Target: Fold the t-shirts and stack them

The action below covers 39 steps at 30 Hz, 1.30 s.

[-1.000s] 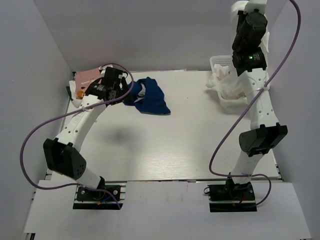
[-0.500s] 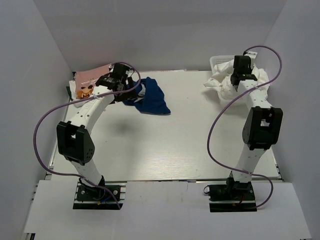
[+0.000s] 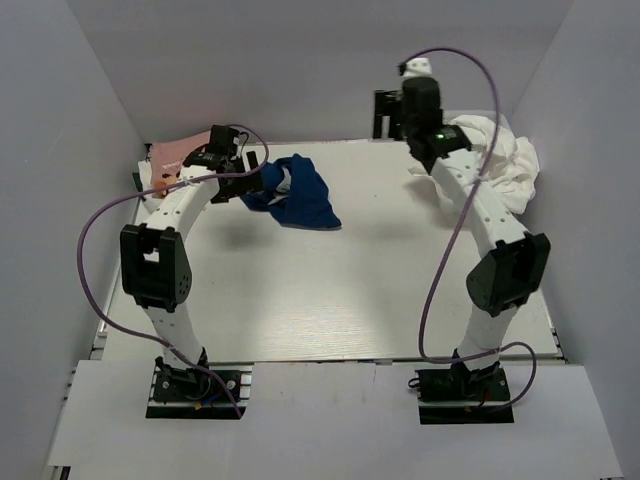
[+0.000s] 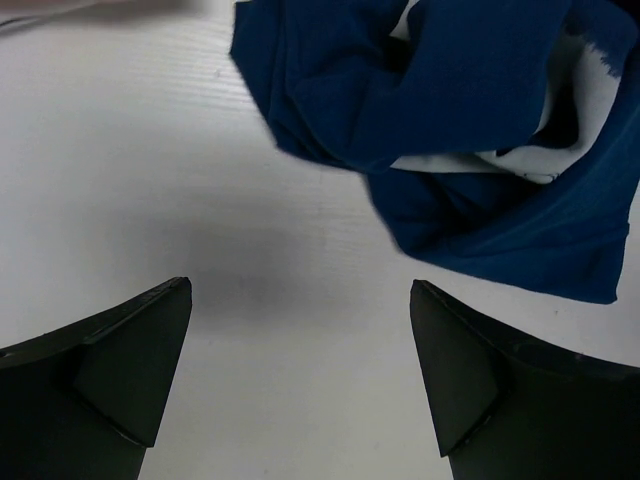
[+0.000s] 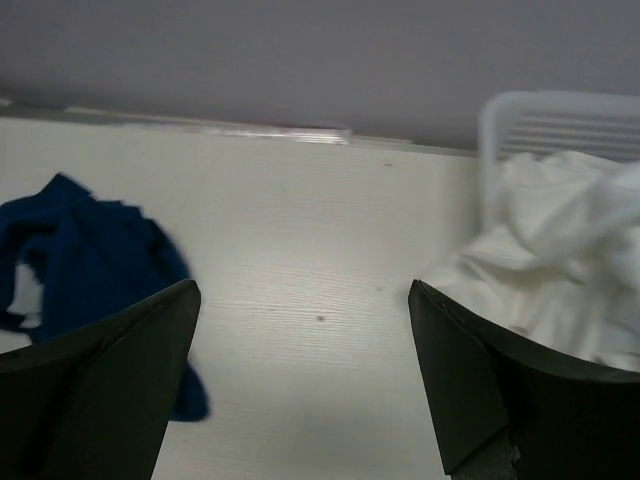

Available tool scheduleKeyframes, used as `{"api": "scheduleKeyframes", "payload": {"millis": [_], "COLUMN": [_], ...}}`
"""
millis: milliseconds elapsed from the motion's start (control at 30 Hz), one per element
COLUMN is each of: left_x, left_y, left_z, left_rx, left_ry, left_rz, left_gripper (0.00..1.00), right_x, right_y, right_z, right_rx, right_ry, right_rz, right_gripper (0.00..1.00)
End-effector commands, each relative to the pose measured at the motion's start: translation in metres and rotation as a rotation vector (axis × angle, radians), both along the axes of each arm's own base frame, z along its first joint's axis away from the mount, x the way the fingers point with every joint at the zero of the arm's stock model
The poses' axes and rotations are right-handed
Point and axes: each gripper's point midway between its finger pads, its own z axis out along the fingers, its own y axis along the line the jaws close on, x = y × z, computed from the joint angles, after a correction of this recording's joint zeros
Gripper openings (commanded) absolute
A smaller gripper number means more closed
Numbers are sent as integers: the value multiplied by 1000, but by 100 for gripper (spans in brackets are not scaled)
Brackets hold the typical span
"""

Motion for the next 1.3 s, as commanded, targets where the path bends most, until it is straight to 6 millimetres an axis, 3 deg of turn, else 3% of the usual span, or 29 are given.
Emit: {"api": "scheduleKeyframes", "payload": {"millis": [0, 33, 67, 100, 133, 167, 233, 267, 367, 533, 567, 633, 667, 733, 800, 833, 900, 933, 967, 1033, 1067, 1100, 1133, 1200, 1233, 1267], "left_x": [32, 35, 39, 44, 48, 55, 65, 72, 79, 89, 91, 91, 93, 94, 98, 99, 100, 100, 102, 104, 104, 106, 104, 102, 101, 97], "left_y": [-17, -20, -27, -27, -28, -27, -27, -23, -24, -29, -32, -31, -36, -40, -41, -43, -46, -46, -46, -45, -45, -43, -41, -39, -38, -37], "left_z": [27, 22, 14, 12, 13, 5, -2, 2, -18, -30, -28, -39, -34, -36, -31, -29, -32, -32, -28, -12, -7, 4, 22, 42, 52, 74], "left_rx": [-49, -54, -67, -67, -68, -53, -42, -35, -24, -59, -76, -91, -110, -129, -155, -163, -172, -178, -178, -171, -171, -159, -153, -151, -153, -154], "left_ry": [-134, -131, -131, -136, -140, -130, -133, -142, -104, -95, -104, -82, -99, -99, -116, -124, -125, -123, -132, -165, -181, -212, -249, -293, -312, -347], "left_rz": [-126, -145, -188, -188, -188, -190, -182, -182, -190, -210, -223, -227, -242, -258, -272, -279, -287, -280, -281, -277, -278, -280, -277, -262, -249, -251], "left_gripper": [100, 100, 100, 100, 100, 100, 100, 100, 100, 79, 76, 70, 67, 57, 46, 32, 16, 6, 0, 0, 0, 0, 0, 0, 0, 0], "right_x": [3, 2, 4, -2, -1, 1, -3, -4, -10, -19, -18, -21, -19, -17, -10, -7, 0, 1, 2, 7, 11, 9, 10, 3, -2, -6], "right_y": [63, 88, 102, 125, 143, 152, 186, 193, 227, 262, 266, 270, 267, 261, 250, 246, 232, 230, 228, 214, 206, 200, 194, 185, 174, 170], "right_z": [-34, -48, -29, -30, -51, -43, -61, -64, -96, -126, -147, -170, -181, -198, -195, -199, -198, -198, -196, -187, -172, -174, -137, -132, -81, -77], "right_rx": [-4, 14, 58, 83, 78, 99, 124, 148, 189, 223, 211, 195, 179, 153, 126, 118, 92, 87, 80, 53, 42, 18, 42, 0, 22, 1], "right_ry": [83, 110, 76, 81, 115, 93, 112, 122, 183, 220, 250, 289, 303, 318, 290, 285, 263, 258, 247, 228, 192, 189, 123, 114, 27, 13], "right_rz": [147, 197, 222, 277, 296, 305, 366, 374, 431, 479, 477, 471, 444, 396, 329, 304, 251, 243, 236, 180, 151, 138, 127, 135, 124, 133], "right_gripper": [90, 90, 90, 90, 90, 90, 90, 90, 90, 90, 90, 89, 86, 74, 63, 51, 44, 26, 15, 0, 0, 0, 0, 0, 0, 0]}}
